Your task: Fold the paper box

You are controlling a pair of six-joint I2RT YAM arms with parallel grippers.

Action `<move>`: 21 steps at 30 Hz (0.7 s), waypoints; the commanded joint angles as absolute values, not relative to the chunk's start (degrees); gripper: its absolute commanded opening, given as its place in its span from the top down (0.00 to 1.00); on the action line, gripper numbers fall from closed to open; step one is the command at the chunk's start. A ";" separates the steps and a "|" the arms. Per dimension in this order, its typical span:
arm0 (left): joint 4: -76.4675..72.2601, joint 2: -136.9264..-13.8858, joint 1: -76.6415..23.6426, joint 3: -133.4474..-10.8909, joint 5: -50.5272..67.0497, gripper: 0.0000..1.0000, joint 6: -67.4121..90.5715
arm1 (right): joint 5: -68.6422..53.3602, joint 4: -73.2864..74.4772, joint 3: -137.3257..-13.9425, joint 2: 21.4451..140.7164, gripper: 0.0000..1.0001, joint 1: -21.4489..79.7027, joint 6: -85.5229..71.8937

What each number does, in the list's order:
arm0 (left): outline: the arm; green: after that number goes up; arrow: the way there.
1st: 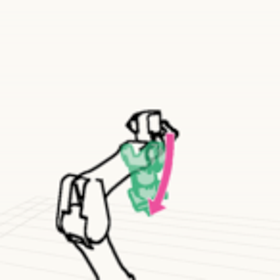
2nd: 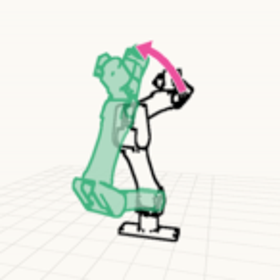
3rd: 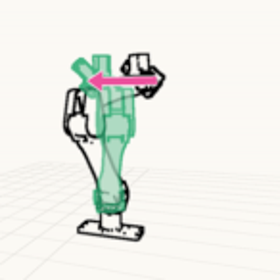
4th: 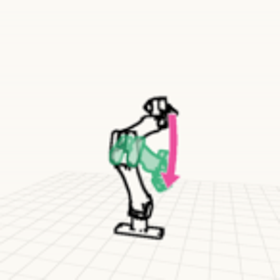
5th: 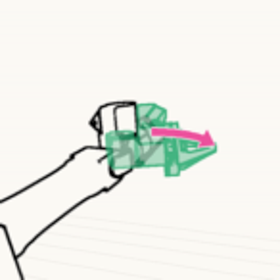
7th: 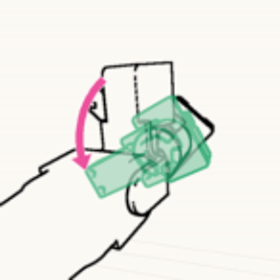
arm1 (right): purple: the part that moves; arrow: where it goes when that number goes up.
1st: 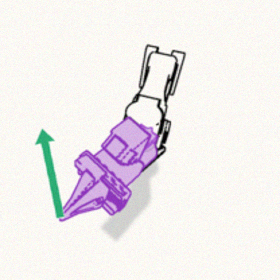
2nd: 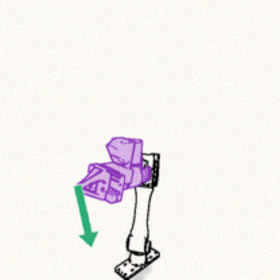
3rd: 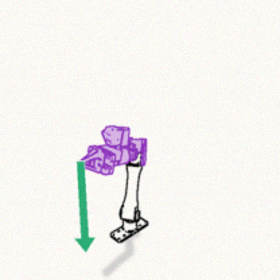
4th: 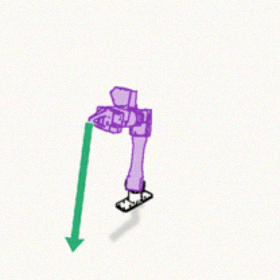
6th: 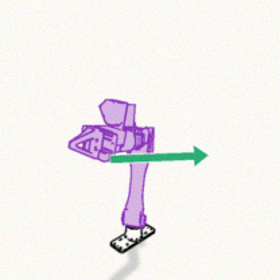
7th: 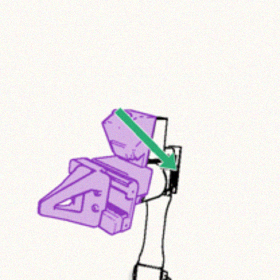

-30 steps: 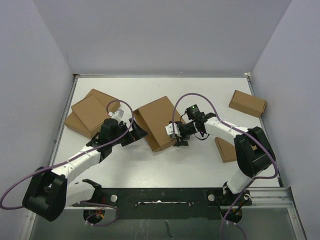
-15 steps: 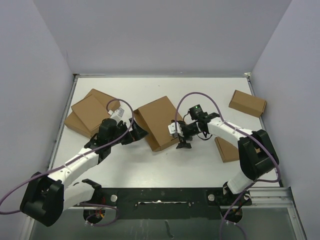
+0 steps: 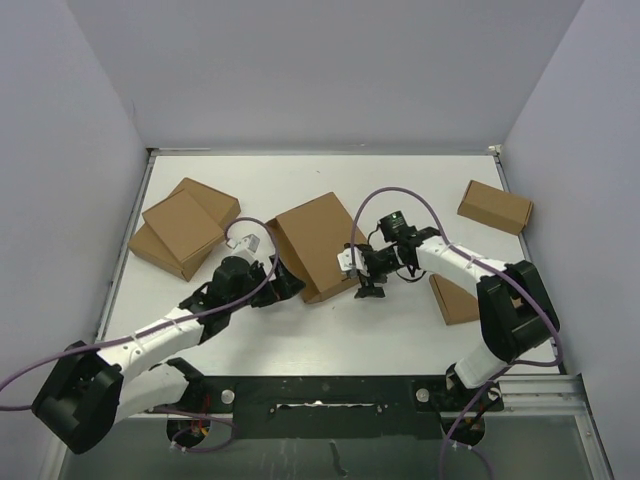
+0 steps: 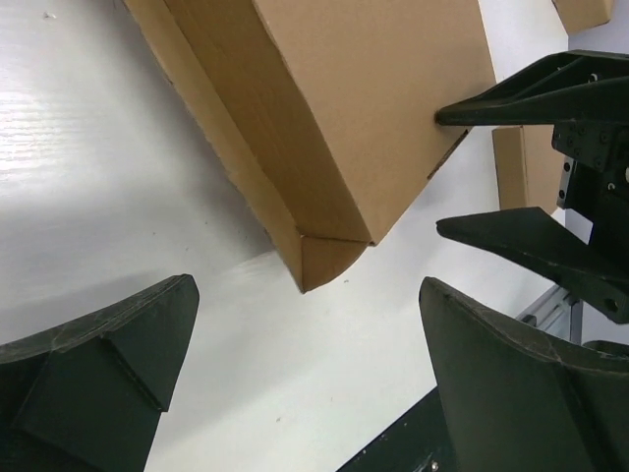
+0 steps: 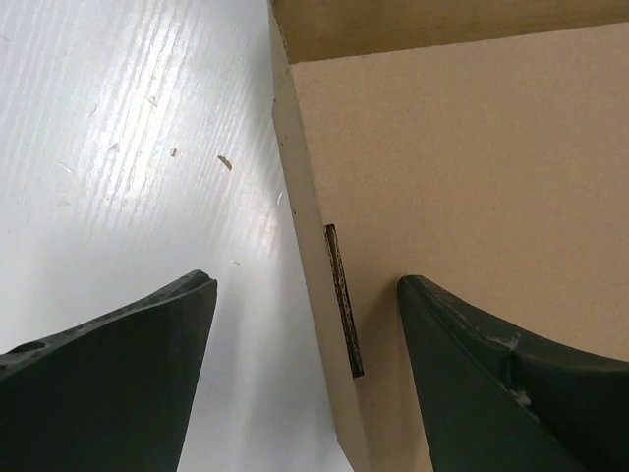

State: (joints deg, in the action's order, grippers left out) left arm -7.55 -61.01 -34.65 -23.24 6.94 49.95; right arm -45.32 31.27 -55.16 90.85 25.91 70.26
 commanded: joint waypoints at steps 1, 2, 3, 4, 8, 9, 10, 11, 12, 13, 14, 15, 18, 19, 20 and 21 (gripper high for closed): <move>-15.96 -64.29 -36.45 -24.09 1.20 0.03 51.99 | -43.55 29.25 -54.58 92.26 0.25 28.07 71.10; -17.04 -65.75 -36.42 -24.35 1.14 0.03 52.21 | -43.07 29.12 -54.58 92.47 0.25 28.40 71.10; -18.49 -67.32 -36.59 -24.59 1.33 0.03 52.55 | -42.87 29.10 -54.58 92.60 0.27 28.54 71.21; -19.96 -69.26 -36.75 -24.73 1.52 0.03 53.10 | -42.81 29.02 -54.58 92.63 0.27 28.62 71.15; -24.46 -76.02 -38.59 -25.39 0.27 0.05 56.16 | -42.54 28.92 -54.58 92.89 0.31 28.68 71.03; -25.00 -77.24 -39.31 -25.74 -0.43 0.06 56.50 | -42.50 28.87 -54.58 92.98 0.32 28.77 71.05; -25.22 -78.21 -39.85 -26.24 -1.20 0.07 56.95 | -42.53 28.83 -54.58 93.11 0.32 28.90 71.03; -25.14 -79.02 -40.29 -26.82 -1.80 0.09 57.18 | -42.54 28.83 -54.58 93.20 0.33 29.02 71.03; -24.95 -79.52 -40.64 -27.40 -2.30 0.10 57.29 | -42.50 28.83 -54.58 93.31 0.33 29.18 71.02; -24.63 -80.06 -40.90 -27.90 -2.81 0.11 57.30 | -42.46 28.83 -54.58 93.40 0.33 29.36 71.08; -24.39 -80.31 -41.03 -28.32 -3.01 0.12 57.37 | -42.45 28.78 -54.58 93.50 0.34 29.54 71.02; -24.21 -80.59 -41.04 -28.72 -3.14 0.13 57.58 | -42.37 28.82 -54.66 93.63 0.35 29.62 71.02; -23.87 -81.57 -41.29 -29.40 -3.25 0.16 58.53 | -42.28 28.99 -54.84 94.06 0.36 30.04 71.03; -23.64 -81.93 -41.42 -29.55 -3.31 0.17 59.03 | -42.20 29.05 -54.84 94.19 0.37 30.12 71.02; -23.15 -82.32 -41.71 -29.80 -3.38 0.19 59.59 | -42.12 29.09 -54.89 94.29 0.37 30.25 71.02; -22.55 -82.68 -41.85 -30.21 -3.53 0.20 60.14 | -42.10 29.09 -54.95 94.47 0.38 30.32 71.02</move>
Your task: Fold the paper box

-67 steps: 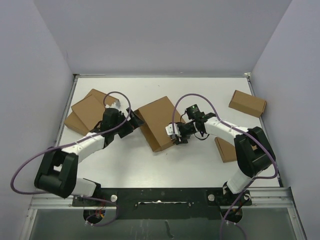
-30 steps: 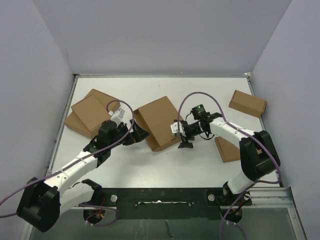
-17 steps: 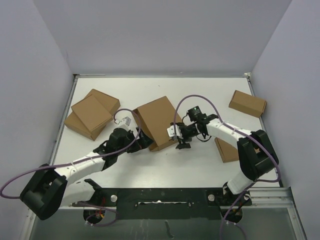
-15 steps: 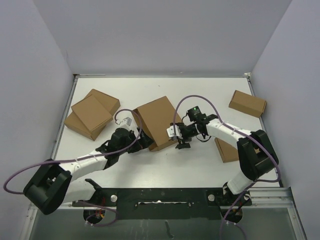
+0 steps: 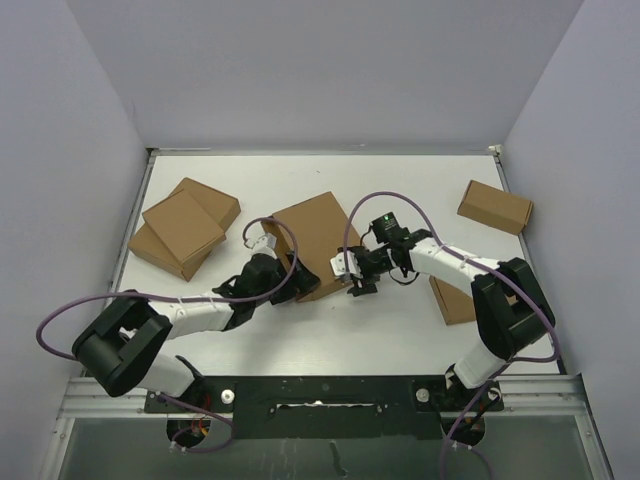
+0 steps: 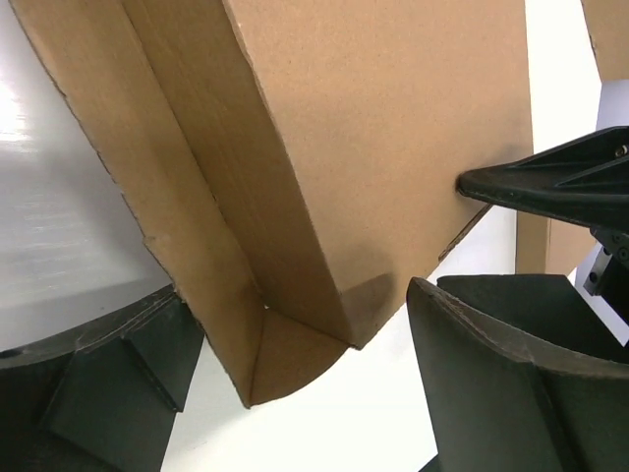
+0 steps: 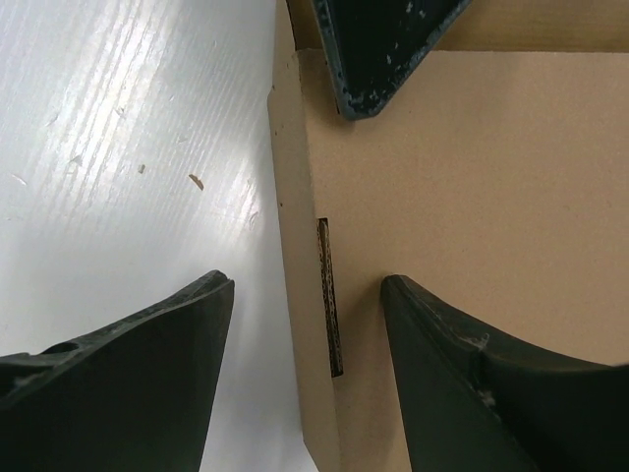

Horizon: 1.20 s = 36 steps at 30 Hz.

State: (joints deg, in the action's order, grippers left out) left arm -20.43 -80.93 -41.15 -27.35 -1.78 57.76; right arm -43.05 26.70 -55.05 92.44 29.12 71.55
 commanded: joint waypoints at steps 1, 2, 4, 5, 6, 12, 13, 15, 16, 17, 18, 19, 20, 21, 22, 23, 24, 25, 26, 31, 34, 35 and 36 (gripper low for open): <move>-21.90 -83.08 -42.02 -30.56 -3.52 0.22 60.60 | -42.02 29.14 -55.01 94.58 0.38 30.44 70.93; -21.25 -83.44 -42.21 -30.96 -3.52 0.25 61.12 | -41.97 29.17 -55.08 94.77 0.39 30.55 70.85; -19.31 -83.92 -42.40 -31.87 -3.39 0.38 62.39 | -41.78 29.19 -55.17 95.07 0.41 30.82 70.75; -18.35 -84.04 -42.46 -32.38 -3.16 0.44 62.86 | -41.61 29.18 -55.19 95.24 0.41 30.92 70.69; -17.09 -84.14 -42.50 -33.02 -3.02 0.51 63.33 | -41.58 29.22 -55.26 95.47 0.42 31.06 70.67; -6.62 -85.03 -43.22 -38.22 -3.20 0.78 65.76 | -41.14 29.40 -55.59 96.05 0.42 31.91 70.58; -4.30 -85.30 -43.47 -39.18 -3.11 0.81 66.15 | -41.13 29.45 -55.60 96.11 0.42 31.90 70.58; -2.26 -86.13 -43.63 -40.69 -2.54 0.84 66.24 | -41.13 29.49 -55.70 96.11 0.42 31.95 70.49; -2.26 -86.55 -43.65 -41.01 -2.10 0.83 65.88 | -41.13 29.53 -55.76 96.15 0.42 31.91 70.45; -2.92 -86.49 -43.61 -41.04 -1.65 0.80 65.34 | -41.13 29.54 -55.80 96.07 0.42 31.93 70.36; -3.56 -86.21 -43.60 -40.78 -1.13 0.76 64.62 | -41.20 29.61 -55.89 96.00 0.42 31.86 70.27; -3.84 -85.55 -43.32 -40.56 -0.84 0.67 63.50 | -41.22 29.69 -55.96 95.86 0.42 31.80 70.23; -3.80 -84.40 -42.60 -40.46 -0.67 0.56 62.01 | -41.29 29.71 -55.98 95.74 0.42 31.63 70.24; -3.39 -83.12 -41.78 -40.46 -0.58 0.44 60.26 | -41.38 29.75 -55.94 95.57 0.42 31.49 70.16; -2.64 -81.83 -40.70 -40.60 -0.49 0.34 58.41 | -41.46 29.79 -55.95 95.41 0.41 31.35 70.22; -1.64 -80.70 -39.10 -40.84 0.04 0.27 56.65 | -41.55 29.86 -55.90 95.32 0.41 31.25 70.24; -1.17 -79.31 -36.14 -41.06 1.75 0.22 54.22 | -41.59 29.95 -55.95 95.28 0.42 31.09 70.23; -1.13 -78.76 -34.57 -41.11 3.16 0.20 53.19 | -41.59 29.96 -55.93 95.27 0.42 31.04 70.32; -1.14 -78.16 -31.78 -41.41 5.63 0.17 51.50 | -41.62 29.97 -55.91 95.30 0.42 30.97 70.38; -0.78 -82.47 -21.12 -48.11 11.45 0.09 45.10 | -41.75 30.14 -55.99 95.54 0.42 31.04 70.49; -0.51 -88.79 -18.48 -54.00 12.84 0.09 43.16 | -41.75 30.15 -55.94 95.62 0.42 31.05 70.53; -0.09 -90.85 -17.92 -55.85 12.89 0.09 42.88 | -41.75 30.15 -55.94 95.62 0.42 31.11 70.52; 0.00 -92.96 -17.34 -57.66 13.27 0.10 42.64 | -41.68 30.18 -55.98 95.65 0.42 31.06 70.57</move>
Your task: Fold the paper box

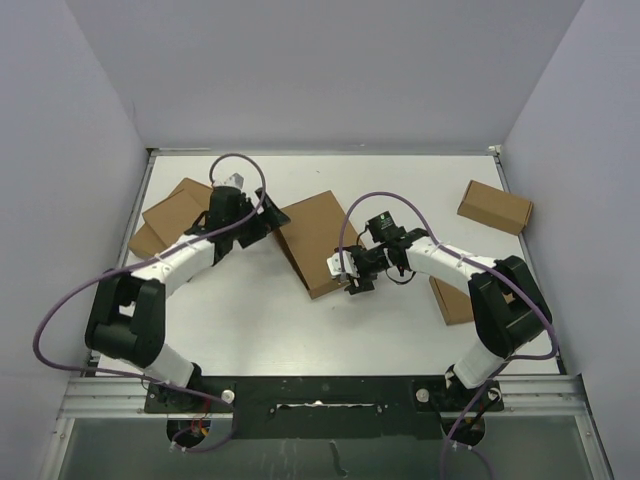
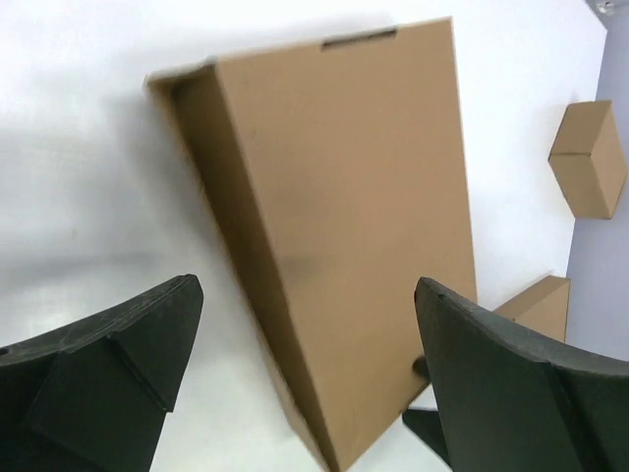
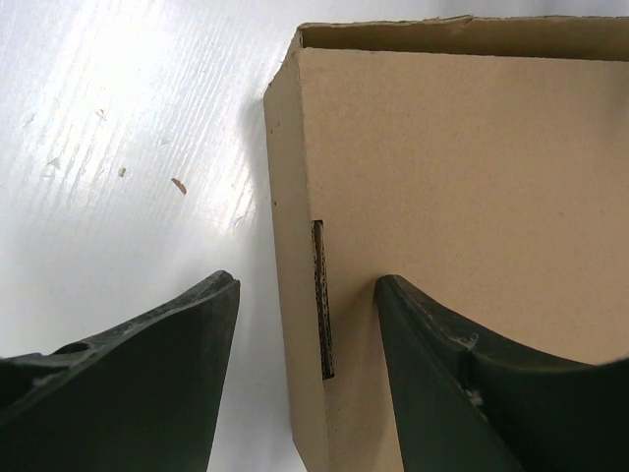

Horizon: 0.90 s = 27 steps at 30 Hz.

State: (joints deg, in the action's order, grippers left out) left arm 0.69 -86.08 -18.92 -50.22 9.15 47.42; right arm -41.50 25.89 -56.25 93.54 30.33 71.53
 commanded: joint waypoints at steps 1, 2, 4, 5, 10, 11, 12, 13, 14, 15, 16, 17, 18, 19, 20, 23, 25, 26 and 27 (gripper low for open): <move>0.00 -95.37 -16.95 -59.73 13.42 0.12 42.43 | -41.74 30.23 -55.94 95.74 0.42 31.05 70.58; 0.48 -96.37 -16.76 -60.72 13.37 0.13 42.18 | -41.75 30.23 -55.93 95.72 0.42 31.03 70.62; 2.52 -99.93 -16.71 -64.56 13.13 0.16 41.52 | -41.75 30.36 -55.98 95.67 0.42 31.05 70.71; 3.89 -101.07 -16.73 -65.88 12.85 0.17 41.18 | -41.81 30.33 -55.99 95.74 0.42 31.12 70.67; 7.19 -101.93 -16.56 -67.39 10.93 0.17 39.77 | -41.92 30.41 -55.99 95.80 0.42 31.16 70.75; 6.81 -101.39 -16.41 -66.81 10.83 0.16 39.58 | -42.00 30.41 -55.99 95.88 0.42 31.12 70.75; 6.62 -101.00 -16.10 -66.46 10.74 0.16 39.36 | -42.01 30.41 -56.05 95.96 0.42 31.25 70.75; 6.68 -100.85 -15.91 -66.37 10.76 0.15 39.21 | -42.01 30.41 -56.09 96.10 0.42 31.35 70.82; 6.70 -100.79 -15.80 -66.42 10.92 0.15 39.06 | -42.01 30.48 -56.12 96.19 0.42 31.37 70.84; 6.62 -101.07 -15.74 -66.51 11.09 0.15 39.03 | -42.01 30.54 -56.16 96.23 0.42 31.46 70.86; 6.40 -101.55 -15.69 -66.72 11.27 0.16 39.09 | -41.95 30.58 -56.16 96.32 0.42 31.60 70.84; 6.13 -102.14 -15.73 -67.05 11.54 0.16 39.23 | -41.93 30.59 -56.16 96.30 0.42 31.64 70.88; 5.57 -103.03 -15.70 -67.44 11.70 0.18 39.39 | -41.88 30.59 -56.16 96.33 0.42 31.64 70.85; 5.14 -104.07 -15.66 -67.89 11.95 0.22 39.64 | -41.84 30.54 -56.16 96.33 0.42 31.72 70.84; 4.77 -105.11 -15.57 -68.38 12.27 0.28 39.95 | -41.84 30.64 -56.16 96.37 0.42 31.67 70.86; 4.10 -108.06 -15.51 -70.44 13.08 0.40 40.54 | -41.75 30.67 -56.16 96.42 0.42 31.66 70.91; 4.21 -109.50 -15.55 -71.93 13.43 0.46 40.76 | -41.75 30.74 -56.16 96.46 0.42 31.71 70.97; 4.34 -110.04 -15.53 -72.51 13.53 0.50 40.66 | -41.75 30.76 -56.23 96.50 0.43 31.67 71.03; 4.59 -110.57 -15.55 -73.04 13.71 0.57 40.60 | -41.73 30.76 -56.26 96.50 0.43 31.72 71.02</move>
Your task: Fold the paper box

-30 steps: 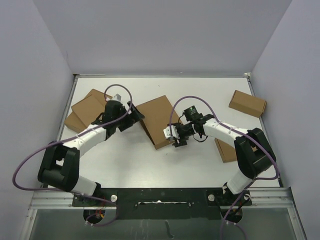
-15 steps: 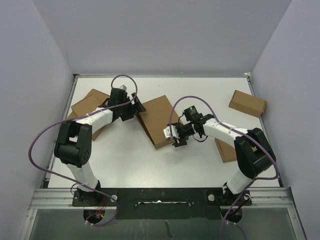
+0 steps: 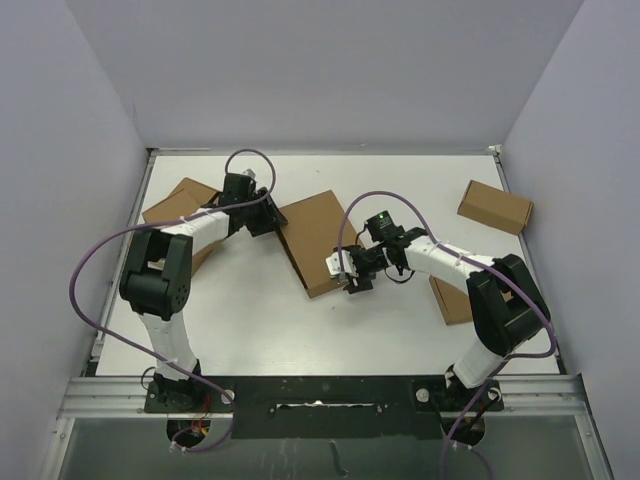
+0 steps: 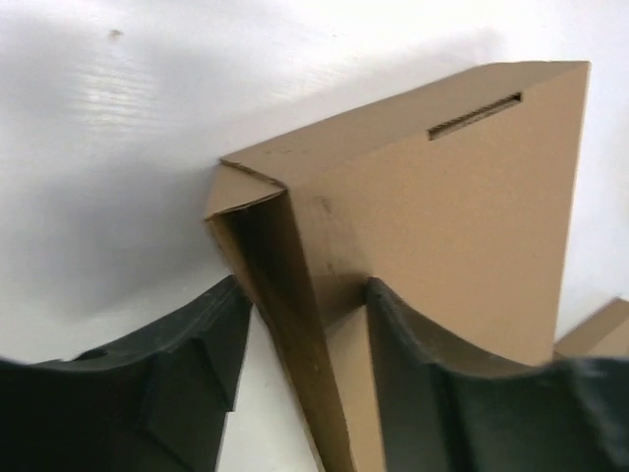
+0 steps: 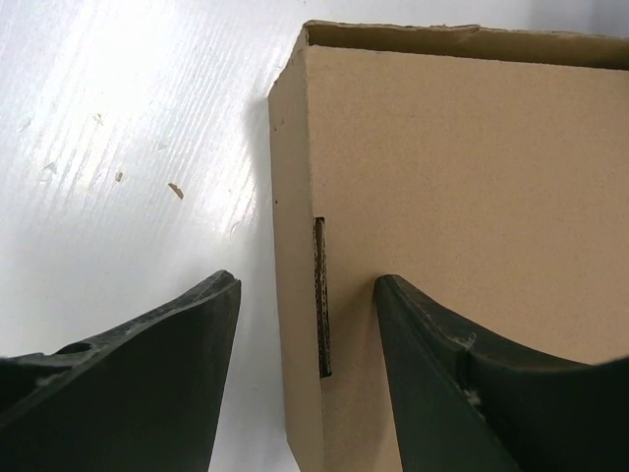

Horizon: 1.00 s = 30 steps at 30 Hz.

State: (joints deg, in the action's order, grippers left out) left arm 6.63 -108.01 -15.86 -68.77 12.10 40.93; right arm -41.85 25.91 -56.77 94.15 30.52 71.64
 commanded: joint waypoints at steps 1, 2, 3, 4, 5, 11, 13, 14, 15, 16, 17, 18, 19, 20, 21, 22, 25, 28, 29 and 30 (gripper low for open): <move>4.87 -110.96 -15.56 -73.45 13.96 0.63 40.43 | -41.75 30.85 -56.25 96.50 0.43 31.73 71.06; 4.92 -111.31 -15.56 -73.63 14.36 0.71 40.17 | -41.75 30.85 -56.25 96.50 0.43 31.73 71.12; 4.77 -111.57 -15.50 -73.73 14.86 0.80 39.87 | -41.75 30.97 -56.29 96.50 0.43 31.73 71.22; 4.73 -111.83 -15.55 -73.69 15.23 0.88 39.74 | -41.75 31.02 -56.33 96.50 0.43 31.78 71.22; 4.44 -111.88 -15.56 -73.55 15.61 0.95 39.66 | -41.75 31.10 -56.34 96.50 0.43 31.77 71.19; 2.65 -109.75 -15.51 -71.11 18.02 0.93 39.04 | -41.79 31.20 -56.72 95.83 0.40 31.61 70.69; 2.37 -107.48 -15.54 -70.12 18.64 0.76 38.22 | -42.32 31.83 -57.47 94.67 0.34 31.17 69.98; 2.11 -105.96 -15.54 -69.34 18.70 0.66 37.73 | -42.90 32.41 -57.95 93.78 0.31 30.68 69.67; 1.66 -103.99 -15.51 -68.38 18.71 0.59 37.10 | -43.86 33.22 -58.47 92.61 0.28 30.02 69.17; 1.16 -102.02 -15.55 -67.39 18.62 0.53 36.47 | -45.31 34.71 -59.10 91.28 0.25 28.97 68.84; 0.76 -99.69 -15.53 -66.15 18.24 0.47 35.84 | -46.83 35.92 -59.74 89.86 0.23 27.86 68.56; 0.35 -97.35 -15.51 -64.77 18.04 0.44 35.23 | -48.71 36.99 -60.27 88.44 0.20 26.55 68.03; -0.27 -95.14 -15.51 -63.42 17.94 0.42 34.57 | -50.61 37.92 -60.74 86.94 0.18 25.16 67.09; -0.57 -93.04 -15.55 -61.54 17.99 0.40 34.00 | -52.60 39.20 -61.23 85.64 0.17 23.82 66.79; -0.82 -90.99 -15.56 -60.16 18.24 0.38 33.31 | -54.61 40.51 -61.85 84.62 0.16 22.34 66.18; -1.06 -88.93 -15.62 -58.42 18.64 0.37 33.16 | -57.41 41.60 -62.84 84.07 0.16 20.17 64.22; -1.99 -83.24 -16.45 -52.29 18.22 0.42 34.21 | -63.66 37.93 -64.54 84.55 0.18 14.43 48.60; -2.50 -79.17 -18.27 -46.11 15.64 0.55 36.83 | -65.24 20.93 -62.34 87.27 0.37 8.81 19.36; -3.37 -78.37 -18.84 -43.93 15.22 0.60 38.02 | -64.33 16.00 -61.37 88.77 0.43 7.31 10.30; -4.22 -78.05 -19.30 -41.86 14.94 0.64 39.37 | -63.59 12.34 -60.86 90.49 0.47 6.25 3.93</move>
